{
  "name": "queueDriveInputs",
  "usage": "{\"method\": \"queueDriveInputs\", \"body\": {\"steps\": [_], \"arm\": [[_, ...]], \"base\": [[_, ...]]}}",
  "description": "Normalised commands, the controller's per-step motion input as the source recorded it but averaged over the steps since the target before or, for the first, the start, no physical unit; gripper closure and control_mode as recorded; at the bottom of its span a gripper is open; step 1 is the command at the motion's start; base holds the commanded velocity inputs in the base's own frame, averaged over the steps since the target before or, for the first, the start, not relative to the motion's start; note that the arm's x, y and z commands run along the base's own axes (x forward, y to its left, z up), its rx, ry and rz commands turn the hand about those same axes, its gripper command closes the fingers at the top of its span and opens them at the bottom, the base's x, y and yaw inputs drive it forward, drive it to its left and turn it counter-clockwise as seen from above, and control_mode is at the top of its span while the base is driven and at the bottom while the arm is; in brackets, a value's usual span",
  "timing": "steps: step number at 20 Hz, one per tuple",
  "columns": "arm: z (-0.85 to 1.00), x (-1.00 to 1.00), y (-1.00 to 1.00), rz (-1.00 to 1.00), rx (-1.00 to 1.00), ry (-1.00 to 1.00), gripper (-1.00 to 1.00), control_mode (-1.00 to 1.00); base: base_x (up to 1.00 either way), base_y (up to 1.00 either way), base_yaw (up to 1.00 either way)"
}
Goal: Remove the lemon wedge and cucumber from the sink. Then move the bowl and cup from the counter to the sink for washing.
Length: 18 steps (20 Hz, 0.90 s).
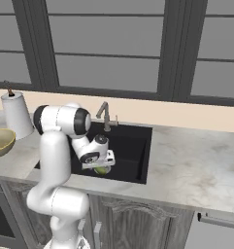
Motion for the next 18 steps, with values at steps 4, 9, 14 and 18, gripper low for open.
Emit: {"method": "queueDriveInputs", "body": {"steps": [4, 9, 14, 18], "arm": [[-0.16, 0.19, 0.00, 0.00, 0.00, 0.00, -1.00, -1.00], [-0.16, 0.20, 0.00, 0.00, 0.00, 0.01, -1.00, -1.00], [-0.15, 0.18, 0.00, 0.00, 0.00, 0.03, -1.00, -1.00], [-0.12, 0.15, 0.00, 0.00, 0.00, 0.01, -1.00, -1.00]], "base": [[0.00, 0.00, 0.00], [0.00, 0.00, 0.00], [0.00, 0.00, 0.00], [0.00, 0.00, 0.00]]}}
